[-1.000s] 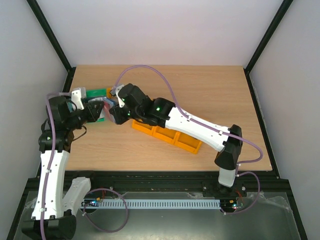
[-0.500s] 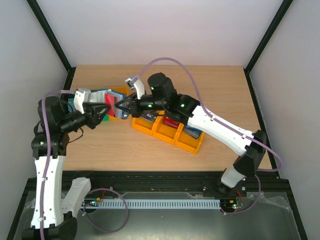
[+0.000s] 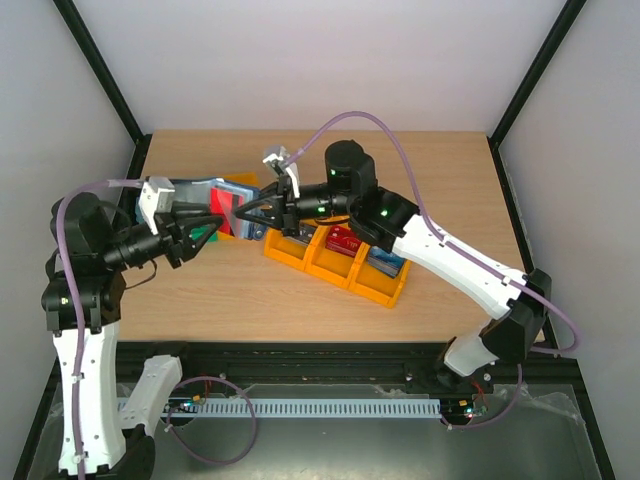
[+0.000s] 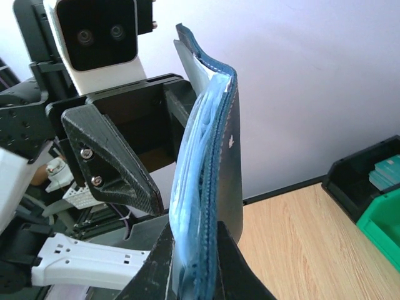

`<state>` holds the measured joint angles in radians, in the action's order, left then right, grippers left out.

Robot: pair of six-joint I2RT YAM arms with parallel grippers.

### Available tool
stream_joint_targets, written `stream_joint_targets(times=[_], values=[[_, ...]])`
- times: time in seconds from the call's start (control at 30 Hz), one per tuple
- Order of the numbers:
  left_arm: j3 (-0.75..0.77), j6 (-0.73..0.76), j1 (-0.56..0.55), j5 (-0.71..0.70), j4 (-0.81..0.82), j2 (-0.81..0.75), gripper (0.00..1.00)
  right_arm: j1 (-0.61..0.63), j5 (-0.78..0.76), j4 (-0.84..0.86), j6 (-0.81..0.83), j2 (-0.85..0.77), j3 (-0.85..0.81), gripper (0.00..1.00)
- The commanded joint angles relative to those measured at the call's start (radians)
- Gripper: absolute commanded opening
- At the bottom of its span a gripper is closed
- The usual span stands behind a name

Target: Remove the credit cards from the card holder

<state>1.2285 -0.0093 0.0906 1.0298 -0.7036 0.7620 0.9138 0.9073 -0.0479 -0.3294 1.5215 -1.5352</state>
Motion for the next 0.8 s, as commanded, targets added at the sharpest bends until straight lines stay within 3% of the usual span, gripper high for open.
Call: stream_joint_targets(times=[0.0,0.2,0.3,0.43,0.6,0.73,0.77], values=[[0.031,0.021,-0.002,0.076,0.010,0.039,0.44,0.051,0.253,0.103,0.062,-0.072,0.018,0.02],[0.027,-0.081,0.006,0.147,0.098,0.050,0.46,0.050,0.290,0.100,0.088,-0.098,0.033,0.02],[-0.001,-0.157,0.006,0.217,0.166,0.049,0.44,0.051,0.239,0.114,0.070,-0.103,0.040,0.02],[0.004,-0.070,0.001,0.179,0.090,0.045,0.34,0.053,0.089,0.183,-0.016,-0.099,0.048,0.02],[0.013,-0.043,-0.006,0.266,0.068,0.037,0.24,0.053,0.023,0.218,-0.070,-0.059,0.031,0.02],[0.031,0.009,-0.011,0.299,0.022,0.035,0.03,0.052,0.008,0.200,-0.065,-0.043,0.017,0.01],[0.030,0.005,-0.011,0.310,0.023,0.032,0.02,0.052,0.006,0.195,-0.062,-0.043,0.016,0.02]])
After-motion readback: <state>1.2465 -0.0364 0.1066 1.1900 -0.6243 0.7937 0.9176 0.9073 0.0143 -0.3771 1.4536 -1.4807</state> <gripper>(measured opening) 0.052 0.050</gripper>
